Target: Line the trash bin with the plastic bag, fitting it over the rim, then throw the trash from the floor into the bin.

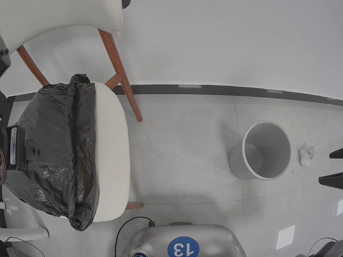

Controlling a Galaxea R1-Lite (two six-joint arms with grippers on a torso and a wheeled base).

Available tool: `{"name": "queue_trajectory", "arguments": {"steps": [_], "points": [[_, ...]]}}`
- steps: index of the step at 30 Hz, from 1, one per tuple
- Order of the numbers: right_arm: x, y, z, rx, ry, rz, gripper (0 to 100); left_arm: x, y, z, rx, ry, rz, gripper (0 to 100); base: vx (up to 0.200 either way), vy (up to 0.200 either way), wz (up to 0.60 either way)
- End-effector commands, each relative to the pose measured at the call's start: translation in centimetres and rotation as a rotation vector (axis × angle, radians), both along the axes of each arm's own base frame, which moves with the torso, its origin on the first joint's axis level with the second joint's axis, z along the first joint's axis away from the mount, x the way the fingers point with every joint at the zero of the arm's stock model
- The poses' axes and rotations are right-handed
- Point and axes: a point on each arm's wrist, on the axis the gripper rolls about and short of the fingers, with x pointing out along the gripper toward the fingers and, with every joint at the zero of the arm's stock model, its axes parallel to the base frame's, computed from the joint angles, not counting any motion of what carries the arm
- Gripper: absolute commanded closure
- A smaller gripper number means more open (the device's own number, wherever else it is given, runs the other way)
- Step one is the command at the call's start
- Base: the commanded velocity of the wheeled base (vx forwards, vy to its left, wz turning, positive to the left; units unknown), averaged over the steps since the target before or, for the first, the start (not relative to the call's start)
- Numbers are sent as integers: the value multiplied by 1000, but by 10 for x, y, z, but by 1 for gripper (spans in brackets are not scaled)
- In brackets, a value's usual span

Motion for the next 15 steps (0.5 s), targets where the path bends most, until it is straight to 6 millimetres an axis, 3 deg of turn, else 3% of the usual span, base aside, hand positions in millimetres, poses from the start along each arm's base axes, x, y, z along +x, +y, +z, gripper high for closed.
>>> {"name": "queue_trajectory", "arguments": {"steps": [1,9,15], "points": [[11,5,1,-1,10,30,0,7,1,-20,-47,51,102,0,0,0,0],[9,9,-3,-3,36,73,0,21,-6,-43,-181,30,83,0,0,0,0],[8,16,-5,40,76,101,0,34,1,-53,-248,81,-8,0,0,0,0]]}}
